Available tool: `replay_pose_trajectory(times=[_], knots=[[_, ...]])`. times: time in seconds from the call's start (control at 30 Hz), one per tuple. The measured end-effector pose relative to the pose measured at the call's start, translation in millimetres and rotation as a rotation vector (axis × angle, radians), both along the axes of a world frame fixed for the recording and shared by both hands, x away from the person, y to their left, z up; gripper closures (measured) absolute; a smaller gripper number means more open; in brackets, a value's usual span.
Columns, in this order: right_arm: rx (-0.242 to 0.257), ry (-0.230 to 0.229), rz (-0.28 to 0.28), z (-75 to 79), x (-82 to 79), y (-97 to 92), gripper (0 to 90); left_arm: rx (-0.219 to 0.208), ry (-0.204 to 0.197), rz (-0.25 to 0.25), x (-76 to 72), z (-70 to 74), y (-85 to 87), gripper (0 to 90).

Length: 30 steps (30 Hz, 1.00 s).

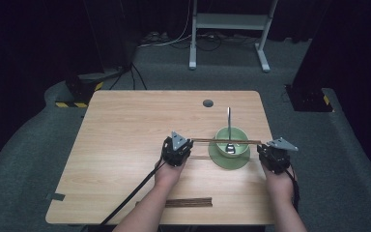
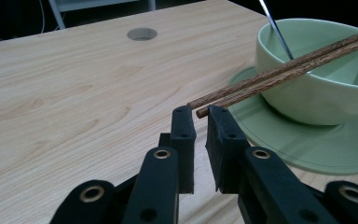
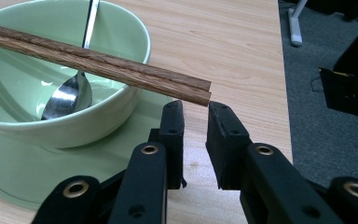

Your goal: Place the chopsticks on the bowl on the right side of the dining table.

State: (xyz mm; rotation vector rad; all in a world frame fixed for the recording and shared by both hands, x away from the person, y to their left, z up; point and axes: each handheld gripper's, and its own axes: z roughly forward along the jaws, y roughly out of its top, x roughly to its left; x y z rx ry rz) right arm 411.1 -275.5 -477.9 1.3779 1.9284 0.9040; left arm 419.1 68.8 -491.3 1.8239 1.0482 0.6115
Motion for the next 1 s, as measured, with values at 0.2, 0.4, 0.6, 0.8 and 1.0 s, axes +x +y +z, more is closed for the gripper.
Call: replay_pose_trajectory(times=[0.2, 0.4, 0.6, 0.8, 1.0], knots=[[-0.002, 0.001, 0.001, -0.5, 0.9, 0.4, 77.7, 0.011, 0.006, -0.008, -1.1, -1.6, 1.2, 81.4], [-0.001, 0.005, 0.001, -1.7, 1.6, 0.9, 77.7, 0.002, 0.007, -0.006, -0.7, -1.6, -0.2, 82.4], [-0.008, 0.007, 0.007, -2.6, 2.4, 1.4, 77.6, 0.008, 0.007, -0.004, 0.6, -1.6, -0.2, 83.1], [-0.008, 0.005, 0.003, -2.4, 2.3, 0.9, 77.5, 0.008, 0.005, -0.004, 0.9, -2.0, -1.4, 83.9], [-0.004, 0.006, -0.001, -1.9, 2.1, -0.2, 77.2, 0.016, 0.003, -0.004, 0.6, -2.8, -2.8, 84.0]])
